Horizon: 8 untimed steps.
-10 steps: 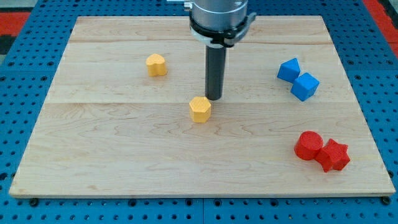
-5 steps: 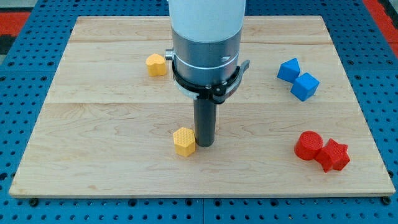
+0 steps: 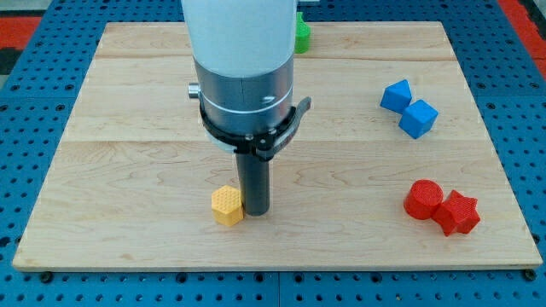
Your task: Move the yellow hexagon to the bottom center of the board
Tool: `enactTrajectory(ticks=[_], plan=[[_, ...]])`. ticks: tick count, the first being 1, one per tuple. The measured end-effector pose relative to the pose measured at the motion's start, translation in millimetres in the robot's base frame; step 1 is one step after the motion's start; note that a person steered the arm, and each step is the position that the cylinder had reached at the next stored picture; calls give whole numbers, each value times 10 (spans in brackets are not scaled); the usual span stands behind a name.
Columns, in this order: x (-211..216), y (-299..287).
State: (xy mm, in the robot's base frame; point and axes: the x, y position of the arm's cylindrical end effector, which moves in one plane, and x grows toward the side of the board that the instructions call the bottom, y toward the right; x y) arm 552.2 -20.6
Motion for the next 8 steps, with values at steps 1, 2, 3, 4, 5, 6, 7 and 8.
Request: enactTrajectory(ticks=[1,2,3,4,5,6,7,8], plan=[[-195,221],[-560,-63],[-538,-380],[56,-553],[234,-704],[324,-1212],[665,-1460],[667,-1403]])
